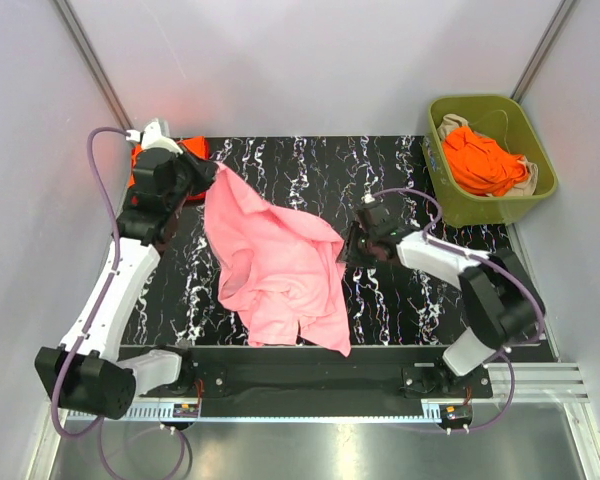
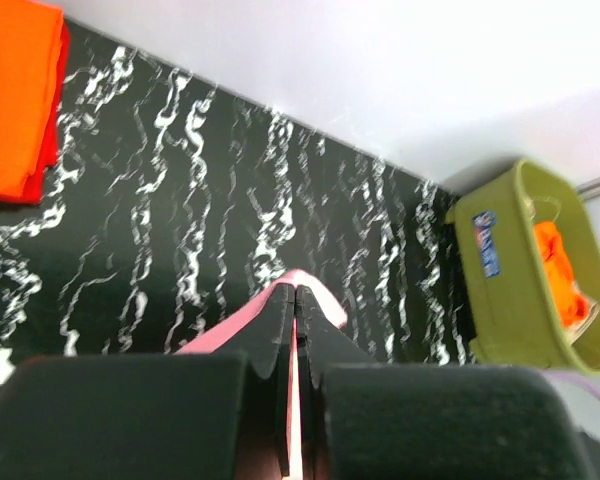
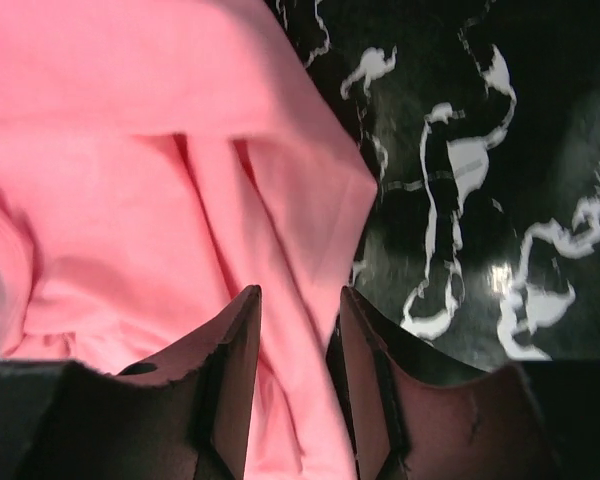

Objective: Fold and stack the t-shirts
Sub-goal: Flatten the tshirt out

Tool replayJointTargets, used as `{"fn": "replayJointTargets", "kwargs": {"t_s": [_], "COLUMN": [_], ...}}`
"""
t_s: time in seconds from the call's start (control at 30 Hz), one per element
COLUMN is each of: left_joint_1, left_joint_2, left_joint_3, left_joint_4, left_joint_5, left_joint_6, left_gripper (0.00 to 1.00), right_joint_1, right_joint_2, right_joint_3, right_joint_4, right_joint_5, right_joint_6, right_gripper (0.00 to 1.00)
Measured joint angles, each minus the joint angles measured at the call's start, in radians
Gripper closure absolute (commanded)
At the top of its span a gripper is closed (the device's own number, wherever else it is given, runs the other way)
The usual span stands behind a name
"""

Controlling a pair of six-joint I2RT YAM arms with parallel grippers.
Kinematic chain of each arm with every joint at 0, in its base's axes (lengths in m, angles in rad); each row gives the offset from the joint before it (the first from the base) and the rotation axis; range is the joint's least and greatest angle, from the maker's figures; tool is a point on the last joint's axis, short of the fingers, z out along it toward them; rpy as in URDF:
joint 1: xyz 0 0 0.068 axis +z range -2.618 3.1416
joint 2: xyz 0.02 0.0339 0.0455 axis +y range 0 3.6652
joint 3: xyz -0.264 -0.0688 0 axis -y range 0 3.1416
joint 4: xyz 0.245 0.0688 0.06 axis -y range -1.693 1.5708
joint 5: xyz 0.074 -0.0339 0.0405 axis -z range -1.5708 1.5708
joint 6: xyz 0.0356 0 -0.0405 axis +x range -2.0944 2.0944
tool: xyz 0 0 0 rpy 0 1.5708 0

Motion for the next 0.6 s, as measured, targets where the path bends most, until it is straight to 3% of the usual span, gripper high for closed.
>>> {"fn": "replayJointTargets", "kwargs": {"t_s": [0.23,0.6], "left_joint_1": [0.129,0.168], "left_joint_2": [0.057,0.109], "left_joint_3": [-0.039,-0.036], "left_joint_4": [-0.056,-0.041], "left_joint_5": [0.163,0.267], "left_joint_6": [0.014,0.011], "left_gripper": [1.0,1.0], "right_joint_1": [0.0,-0.004], "right_joint_2": [0.198,0.188], "right_joint_3": [0.109,0.083], "right_joint_4": [0.017,0.06], "right_joint_5": [-0.014,-0.011], "right_joint_6": [-0.063,-0.034], "right_gripper": [0.56,0.59]}}
